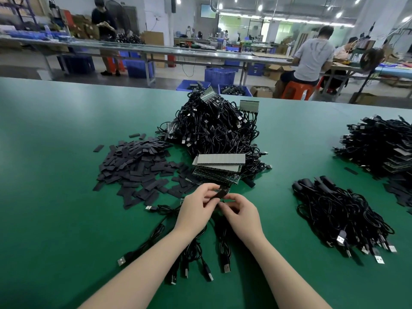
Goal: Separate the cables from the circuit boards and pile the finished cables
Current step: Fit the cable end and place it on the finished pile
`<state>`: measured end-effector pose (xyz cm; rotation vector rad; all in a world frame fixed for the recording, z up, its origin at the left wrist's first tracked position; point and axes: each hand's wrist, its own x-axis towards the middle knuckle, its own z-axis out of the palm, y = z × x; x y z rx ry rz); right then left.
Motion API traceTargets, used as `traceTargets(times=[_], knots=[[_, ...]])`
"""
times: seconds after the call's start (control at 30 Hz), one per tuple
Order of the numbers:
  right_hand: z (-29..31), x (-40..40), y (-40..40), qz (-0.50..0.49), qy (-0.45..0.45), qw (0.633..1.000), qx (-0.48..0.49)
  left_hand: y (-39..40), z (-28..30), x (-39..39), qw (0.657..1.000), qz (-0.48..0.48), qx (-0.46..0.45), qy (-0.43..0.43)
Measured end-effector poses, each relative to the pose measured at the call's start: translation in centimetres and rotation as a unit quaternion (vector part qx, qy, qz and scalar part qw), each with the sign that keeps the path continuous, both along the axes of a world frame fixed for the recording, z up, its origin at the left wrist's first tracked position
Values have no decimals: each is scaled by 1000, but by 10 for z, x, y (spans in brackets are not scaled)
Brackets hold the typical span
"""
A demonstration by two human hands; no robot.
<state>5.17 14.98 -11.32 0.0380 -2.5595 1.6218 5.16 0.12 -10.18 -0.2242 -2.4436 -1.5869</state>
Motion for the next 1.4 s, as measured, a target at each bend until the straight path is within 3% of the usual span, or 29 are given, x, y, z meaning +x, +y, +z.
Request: traceTargets(times=[0.23, 0.53, 0.7, 0.87, 1.4], knots=[[2, 1, 3, -24, 8, 996, -91, -1, -3, 1, 999, -32, -16, -16], [4, 1, 9, -84, 1, 981, -173, 7, -1, -4, 965, -41, -261, -3], [3, 1, 9, -81, -9, 978, -192, 2, -6, -1, 984, 14, -177, 19], [0, 1, 7, -59, -17, 980, -189, 1, -6, 1, 994, -6, -107, -18], [4, 5, 18, 64, -7, 979, -192, 1, -2, 7, 996, -26, -78, -19]])
